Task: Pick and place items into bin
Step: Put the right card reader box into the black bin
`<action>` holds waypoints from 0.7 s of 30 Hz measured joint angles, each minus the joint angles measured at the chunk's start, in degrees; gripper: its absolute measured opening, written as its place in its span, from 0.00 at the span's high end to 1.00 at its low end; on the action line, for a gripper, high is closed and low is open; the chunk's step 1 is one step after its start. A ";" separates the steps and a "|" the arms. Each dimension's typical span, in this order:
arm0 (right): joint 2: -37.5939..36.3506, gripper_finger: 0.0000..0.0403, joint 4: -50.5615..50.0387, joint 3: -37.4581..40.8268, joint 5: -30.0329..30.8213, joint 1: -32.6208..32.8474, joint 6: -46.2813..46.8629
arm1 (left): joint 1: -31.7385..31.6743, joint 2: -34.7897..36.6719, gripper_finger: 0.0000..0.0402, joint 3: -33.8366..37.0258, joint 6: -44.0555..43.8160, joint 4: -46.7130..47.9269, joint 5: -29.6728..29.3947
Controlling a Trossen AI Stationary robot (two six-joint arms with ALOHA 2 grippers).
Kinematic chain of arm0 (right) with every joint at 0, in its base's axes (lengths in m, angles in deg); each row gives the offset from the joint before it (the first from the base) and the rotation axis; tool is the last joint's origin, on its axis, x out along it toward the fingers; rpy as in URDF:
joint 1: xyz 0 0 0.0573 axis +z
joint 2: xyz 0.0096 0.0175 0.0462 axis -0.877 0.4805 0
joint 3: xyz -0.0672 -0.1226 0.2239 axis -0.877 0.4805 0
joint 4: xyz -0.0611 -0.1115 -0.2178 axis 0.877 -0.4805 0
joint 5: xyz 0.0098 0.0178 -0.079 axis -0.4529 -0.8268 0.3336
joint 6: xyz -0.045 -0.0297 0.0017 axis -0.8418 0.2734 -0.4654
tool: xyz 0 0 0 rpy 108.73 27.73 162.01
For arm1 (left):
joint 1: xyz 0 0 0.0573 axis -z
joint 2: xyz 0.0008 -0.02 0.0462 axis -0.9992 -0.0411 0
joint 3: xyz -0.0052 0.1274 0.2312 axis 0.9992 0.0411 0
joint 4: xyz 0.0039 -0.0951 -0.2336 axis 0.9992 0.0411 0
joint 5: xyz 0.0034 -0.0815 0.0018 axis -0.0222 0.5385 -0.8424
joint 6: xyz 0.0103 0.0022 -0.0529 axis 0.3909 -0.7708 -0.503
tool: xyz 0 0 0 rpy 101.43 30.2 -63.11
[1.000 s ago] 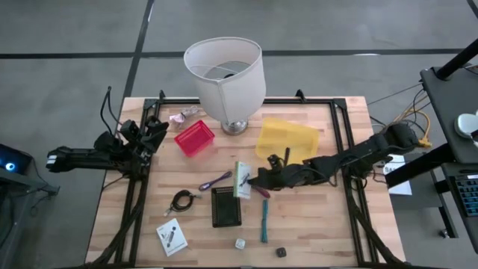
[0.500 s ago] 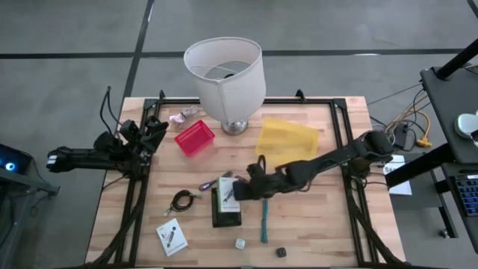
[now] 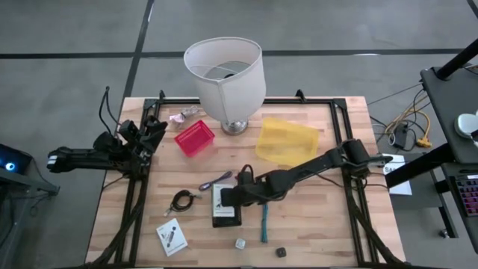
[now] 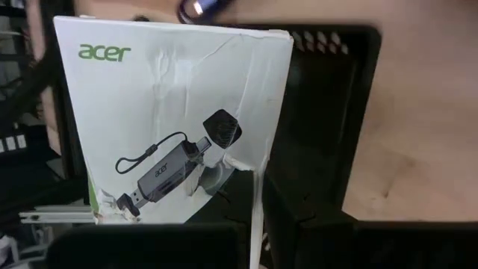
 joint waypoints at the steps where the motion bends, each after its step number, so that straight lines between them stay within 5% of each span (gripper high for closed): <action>1: 0.36 0.98 -0.01 -0.09 -0.38 0.12 0.40 | 0.00 0.08 0.58 0.00 -0.01 0.09 0.01; 21: 1.25 0.97 -1.50 -0.02 -0.79 0.77 -0.34 | 0.00 -0.22 0.58 0.00 -0.01 0.11 0.05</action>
